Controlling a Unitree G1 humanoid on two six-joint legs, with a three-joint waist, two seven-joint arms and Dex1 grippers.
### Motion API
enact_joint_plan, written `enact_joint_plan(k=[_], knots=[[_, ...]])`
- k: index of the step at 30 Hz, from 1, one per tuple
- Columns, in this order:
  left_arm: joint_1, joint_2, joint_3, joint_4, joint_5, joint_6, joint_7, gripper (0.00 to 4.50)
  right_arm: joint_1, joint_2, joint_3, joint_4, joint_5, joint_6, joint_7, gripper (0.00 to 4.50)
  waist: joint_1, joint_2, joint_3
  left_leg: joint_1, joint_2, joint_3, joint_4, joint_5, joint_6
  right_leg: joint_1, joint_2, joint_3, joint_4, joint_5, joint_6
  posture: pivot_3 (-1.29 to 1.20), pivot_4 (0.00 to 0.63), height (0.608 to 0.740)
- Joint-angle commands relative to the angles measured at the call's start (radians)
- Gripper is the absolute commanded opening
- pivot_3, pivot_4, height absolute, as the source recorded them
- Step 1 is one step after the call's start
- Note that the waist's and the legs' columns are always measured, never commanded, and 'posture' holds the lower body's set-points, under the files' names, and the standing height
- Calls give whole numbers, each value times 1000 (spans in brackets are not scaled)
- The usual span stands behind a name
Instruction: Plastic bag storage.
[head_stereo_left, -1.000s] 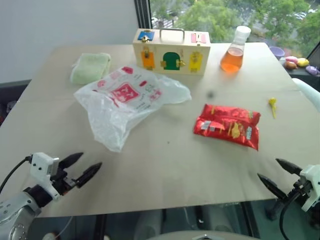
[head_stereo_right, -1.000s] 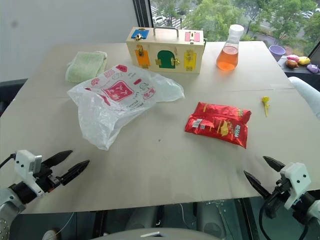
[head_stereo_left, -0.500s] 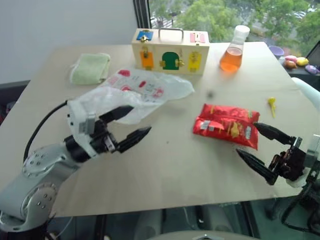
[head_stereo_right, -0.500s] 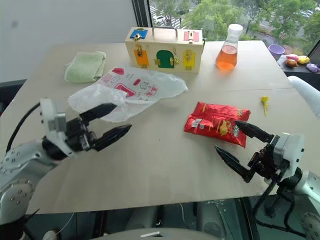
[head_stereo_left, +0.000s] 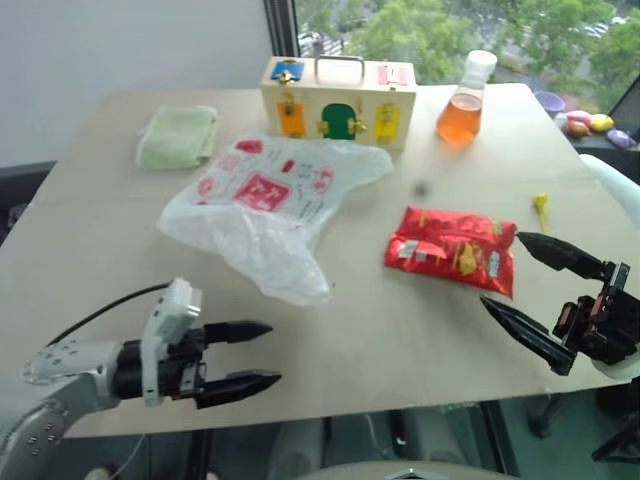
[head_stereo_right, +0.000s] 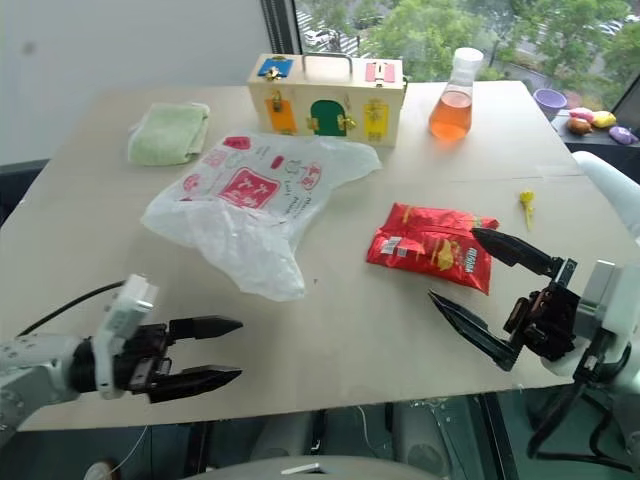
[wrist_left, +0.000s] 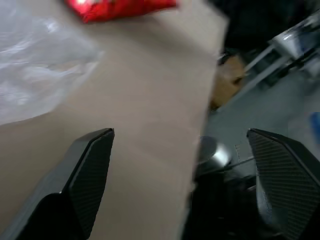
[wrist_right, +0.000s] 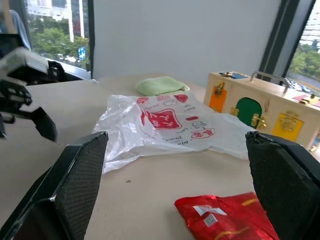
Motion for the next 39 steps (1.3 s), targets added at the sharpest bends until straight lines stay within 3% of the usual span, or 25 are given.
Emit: enact_joint_plan(k=[1, 4, 8, 9, 10, 12, 16, 22, 34, 37, 39], knots=[[-141, 52, 26, -42, -261, 71, 68, 4410, -20, -7, 9, -1, 13, 3, -10, 4500, 5, 0, 0, 0, 0, 1, 0, 0, 0, 0, -1, 0, 0, 0, 0, 0, 150, 740], [-368, 18, -44, 6, -396, 49, 296, 4410, -31, -7, 15, 4, 5, 3, -11, 4500, 5, 1, 1, -1, -1, 2, 0, 0, 0, 2, -1, 0, 0, 0, 0, 0, 150, 740], [-781, -169, -279, 119, -130, 56, 707, 4410, -28, -2, 15, -5, -1, -2, -15, 4500, 5, 1, 0, 0, -3, 1, 0, 0, 0, 3, 1, 0, 0, 1, 1, 0, 150, 740], [-873, -190, -393, 131, 47, 80, 806, 4410, -21, 3, 15, -12, -2, -4, -17, 4500, 5, 0, 0, 0, -3, 0, 0, 0, 0, 4, 2, 0, 0, 2, 2, 0, 150, 740], [-921, -219, -464, 143, 164, 68, 858, 4410, -16, 7, 18, -19, -5, -7, -21, 4500, 9, -2, 0, 0, -4, -1, 0, 0, 0, 5, 2, 0, 0, 4, -1, 0, 150, 740], [-982, -273, -563, 180, 260, 113, 905, 4410, -4, 16, 25, -29, -14, -14, -27, 4500, 6, -2, -1, 1, -6, -2, 0, 0, 0, 8, 2, 1, -1, 5, 1, 0, 150, 740], [-998, -320, -735, 238, 538, 106, 978, 4410, 28, 37, 48, -41, -43, -26, -29, 4500, -11, -1, 0, 1, -6, 1, 0, 0, 0, 6, 2, 6, -2, 5, 2, 0, 150, 740], [-918, -289, -787, 218, 736, 164, 1003, 4410, 36, 58, 72, -46, -85, -37, -42, 4500, -7, -1, 0, 0, -3, 1, -1, 0, 0, 3, 5, 5, -1, 3, 4, 0, 150, 740], [-897, -451, -798, 413, 942, 145, 973, 4410, -6, 16, 60, -86, -41, 16, -119, 4500, -2, -1, 0, 0, -4, 0, 0, 0, 0, 5, 5, 5, -1, 1, 1, 0, 150, 740], [-894, -486, -764, 491, 965, 103, 965, 3607, -22, 1, 59, -82, -31, 28, -132, 4500, -2, -1, 0, 1, -4, 0, 0, 0, 0, 6, 5, 6, 0, 1, 1, 0, 150, 740], [-885, -505, -728, 515, 973, 65, 965, 2669, -28, -3, 65, -83, -29, 32, -140, 4500, -3, -1, 0, 1, -4, 0, 0, 0, 0, 6, 5, 6, 0, 1, 1, 0, 150, 740]])
